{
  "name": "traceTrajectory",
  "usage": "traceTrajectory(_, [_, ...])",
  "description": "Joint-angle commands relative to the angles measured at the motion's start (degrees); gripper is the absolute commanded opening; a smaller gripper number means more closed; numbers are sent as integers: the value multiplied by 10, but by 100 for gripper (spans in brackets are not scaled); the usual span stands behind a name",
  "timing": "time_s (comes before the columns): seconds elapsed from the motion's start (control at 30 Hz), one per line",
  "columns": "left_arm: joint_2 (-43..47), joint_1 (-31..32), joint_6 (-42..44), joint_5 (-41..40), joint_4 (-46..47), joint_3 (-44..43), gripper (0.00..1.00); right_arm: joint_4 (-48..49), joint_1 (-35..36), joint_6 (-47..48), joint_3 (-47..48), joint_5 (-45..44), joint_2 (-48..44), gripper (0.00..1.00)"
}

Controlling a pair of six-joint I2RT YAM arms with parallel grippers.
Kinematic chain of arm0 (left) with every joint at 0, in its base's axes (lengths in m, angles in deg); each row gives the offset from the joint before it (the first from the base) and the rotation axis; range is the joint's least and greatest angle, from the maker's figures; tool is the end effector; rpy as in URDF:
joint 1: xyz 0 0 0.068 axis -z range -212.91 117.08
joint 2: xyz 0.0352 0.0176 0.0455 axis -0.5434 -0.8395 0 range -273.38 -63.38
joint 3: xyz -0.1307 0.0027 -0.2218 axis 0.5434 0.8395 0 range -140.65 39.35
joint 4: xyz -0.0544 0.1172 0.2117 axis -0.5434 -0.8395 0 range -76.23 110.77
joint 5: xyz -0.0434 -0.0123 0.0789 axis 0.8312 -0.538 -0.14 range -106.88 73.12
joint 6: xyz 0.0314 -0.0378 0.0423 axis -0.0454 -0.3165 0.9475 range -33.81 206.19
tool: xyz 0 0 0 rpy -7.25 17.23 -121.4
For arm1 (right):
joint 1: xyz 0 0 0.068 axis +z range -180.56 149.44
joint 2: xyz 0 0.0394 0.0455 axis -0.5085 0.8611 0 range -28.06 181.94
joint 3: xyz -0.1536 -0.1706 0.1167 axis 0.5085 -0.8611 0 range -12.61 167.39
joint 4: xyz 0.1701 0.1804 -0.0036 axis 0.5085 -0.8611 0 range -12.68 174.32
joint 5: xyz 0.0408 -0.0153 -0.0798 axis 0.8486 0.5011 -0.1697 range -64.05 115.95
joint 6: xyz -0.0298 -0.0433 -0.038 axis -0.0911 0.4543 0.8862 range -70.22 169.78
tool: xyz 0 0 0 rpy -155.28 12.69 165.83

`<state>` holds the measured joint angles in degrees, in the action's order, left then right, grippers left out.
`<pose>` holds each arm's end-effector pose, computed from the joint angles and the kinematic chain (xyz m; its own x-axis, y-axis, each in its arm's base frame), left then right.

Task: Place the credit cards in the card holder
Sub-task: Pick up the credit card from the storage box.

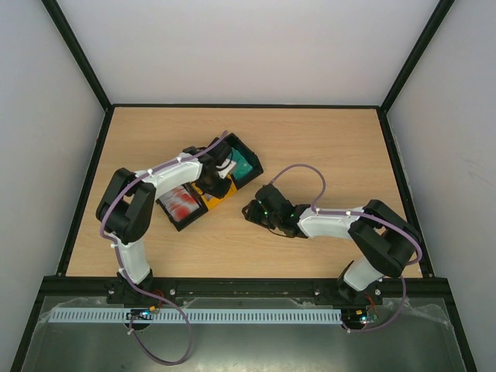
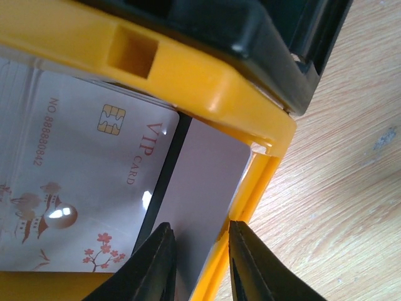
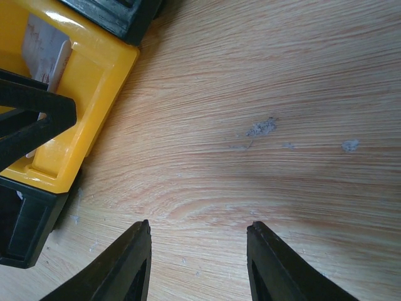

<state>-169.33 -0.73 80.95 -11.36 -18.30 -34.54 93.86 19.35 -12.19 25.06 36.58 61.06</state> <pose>0.2985 -0.1935 0.1628 -0.8483 0.4265 -0.3137 0.4810 0.8684 -0.1201 0.1852 0.2347 0.1360 -0.9439 0.2258 -0.2409 -0.0152 0.6991 0.7149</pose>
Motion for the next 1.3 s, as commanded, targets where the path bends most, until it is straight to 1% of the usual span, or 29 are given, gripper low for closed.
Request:
traceTrajectory(0.0, [-3, 2, 10, 5, -9, 2, 24, -10, 3, -1, -5, -16, -13, 42])
traceTrajectory(0.07, [-1, 3, 10, 3, -14, 0, 21, -9, 3, 0, -6, -14, -15, 42])
traceTrajectory(0.3, [25, 5, 7, -12, -25, -6, 21, -12, 3, 3, -10, -21, -28, 42])
traceTrajectory(0.47, [41, 7, 5, -9, -28, -1, 14, -14, 3, 2, -11, -22, -29, 42])
traceTrajectory(0.67, [57, 8, 3, -2, -29, 0, 11, -14, 4, 2, -12, -22, -31, 42])
traceTrajectory(0.93, [60, 8, 2, -6, -29, 3, 3, -14, 3, 0, -15, -25, -35, 42])
traceTrajectory(1.13, [71, 7, -3, -22, -29, -1, 2, -19, 4, 0, -15, -30, -43, 42])
traceTrajectory(1.27, [90, 8, -15, -61, -30, -10, 2, -35, 4, 9, -8, -41, -56, 43])
